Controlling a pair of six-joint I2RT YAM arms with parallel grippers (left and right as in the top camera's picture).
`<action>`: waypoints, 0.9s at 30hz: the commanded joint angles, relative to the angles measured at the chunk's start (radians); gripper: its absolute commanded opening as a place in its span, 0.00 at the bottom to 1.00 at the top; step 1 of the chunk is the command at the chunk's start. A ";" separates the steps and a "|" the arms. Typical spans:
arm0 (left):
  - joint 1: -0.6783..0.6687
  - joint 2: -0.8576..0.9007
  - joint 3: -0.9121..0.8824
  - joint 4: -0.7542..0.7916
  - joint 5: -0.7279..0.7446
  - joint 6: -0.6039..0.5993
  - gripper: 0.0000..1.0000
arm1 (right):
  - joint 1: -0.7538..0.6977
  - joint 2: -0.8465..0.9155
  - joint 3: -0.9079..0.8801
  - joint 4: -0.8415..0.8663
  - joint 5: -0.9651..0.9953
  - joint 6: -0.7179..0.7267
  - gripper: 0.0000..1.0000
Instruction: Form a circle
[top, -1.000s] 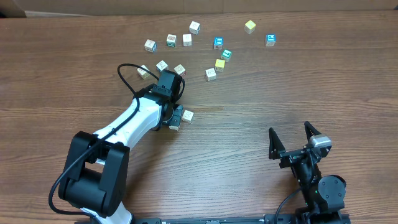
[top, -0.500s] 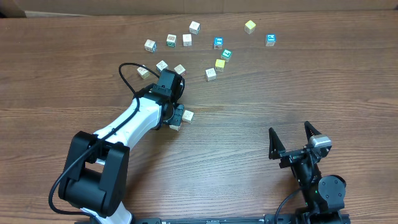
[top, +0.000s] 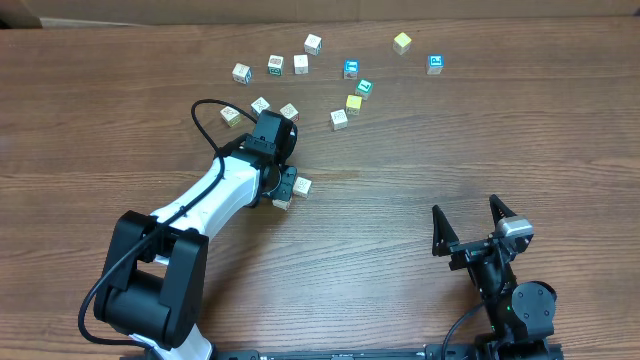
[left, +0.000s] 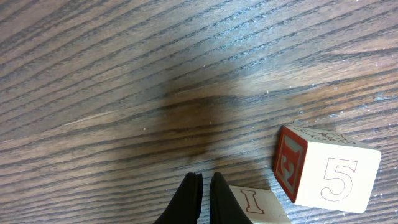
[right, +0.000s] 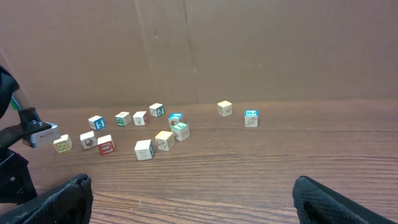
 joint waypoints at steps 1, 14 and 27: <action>0.000 0.011 -0.005 0.004 0.013 0.019 0.04 | -0.002 -0.008 -0.010 0.003 -0.002 -0.005 1.00; 0.000 0.011 -0.005 0.004 0.013 0.027 0.04 | -0.002 -0.008 -0.010 0.003 -0.002 -0.005 1.00; 0.000 0.011 -0.005 0.004 0.021 0.038 0.04 | -0.002 -0.008 -0.010 0.003 -0.002 -0.005 1.00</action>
